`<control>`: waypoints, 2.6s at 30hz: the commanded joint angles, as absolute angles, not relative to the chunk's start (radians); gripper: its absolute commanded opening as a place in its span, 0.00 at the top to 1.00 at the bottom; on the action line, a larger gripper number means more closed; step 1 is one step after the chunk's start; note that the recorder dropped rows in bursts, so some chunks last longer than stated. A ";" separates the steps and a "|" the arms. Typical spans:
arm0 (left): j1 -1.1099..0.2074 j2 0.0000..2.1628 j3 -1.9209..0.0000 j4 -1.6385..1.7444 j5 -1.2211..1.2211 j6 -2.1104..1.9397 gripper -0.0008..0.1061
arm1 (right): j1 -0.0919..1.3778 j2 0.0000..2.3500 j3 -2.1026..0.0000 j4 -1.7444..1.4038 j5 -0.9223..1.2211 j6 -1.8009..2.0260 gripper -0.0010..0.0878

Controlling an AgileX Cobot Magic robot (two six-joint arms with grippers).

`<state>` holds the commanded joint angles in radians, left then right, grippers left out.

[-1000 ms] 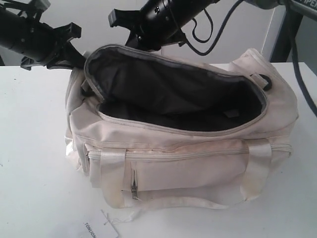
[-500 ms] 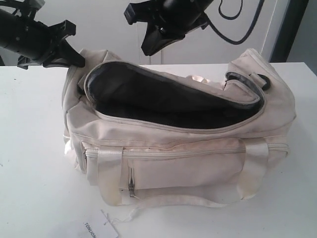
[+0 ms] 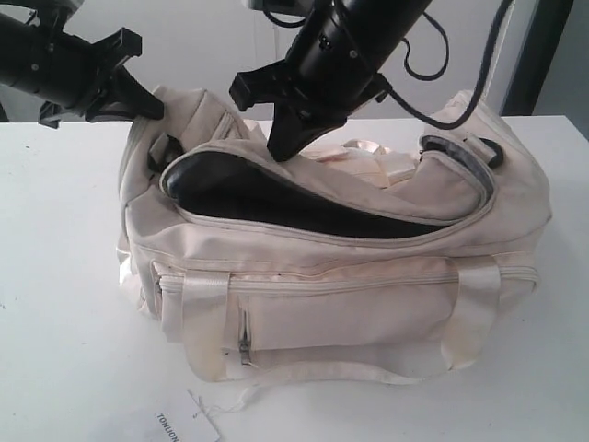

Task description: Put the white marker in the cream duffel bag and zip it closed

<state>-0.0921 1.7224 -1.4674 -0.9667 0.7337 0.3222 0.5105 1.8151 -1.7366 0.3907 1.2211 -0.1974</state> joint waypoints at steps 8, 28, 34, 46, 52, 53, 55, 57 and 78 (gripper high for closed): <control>-0.092 1.722 -1.467 -1.046 0.764 0.322 0.99 | 0.512 1.771 -1.689 0.391 1.221 -0.197 0.99; -0.092 1.722 -1.467 -1.233 0.861 0.395 0.99 | 0.563 1.876 -1.742 0.526 0.885 -0.083 0.86; -0.092 1.722 -1.467 -1.248 0.872 0.412 0.99 | 0.582 1.882 -1.742 0.529 0.802 -0.081 0.69; -0.092 1.722 -1.467 -1.248 0.876 0.422 0.99 | 0.587 1.914 -1.742 0.489 0.808 -0.075 0.67; -0.092 1.722 -1.467 -1.248 0.876 0.422 0.99 | 0.587 1.914 -1.742 0.489 0.852 -0.075 0.67; -0.092 1.722 -1.467 -1.248 0.876 0.422 0.99 | 0.587 1.914 -1.742 0.484 0.863 -0.075 0.67; -0.092 1.722 -1.467 -1.248 0.876 0.423 0.99 | 0.587 1.914 -1.742 0.459 0.874 -0.075 0.68; -0.092 1.722 -1.467 -1.248 0.876 0.423 0.99 | 0.587 1.914 -1.742 0.444 0.879 -0.075 0.70; -0.092 1.722 -1.467 -1.116 0.798 0.457 0.99 | 0.589 1.841 -1.742 0.458 0.954 -0.084 0.99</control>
<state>-0.0921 1.7224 -1.4674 -1.1162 0.7981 0.4568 0.5891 1.8414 -1.7418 0.4582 0.9542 -0.0843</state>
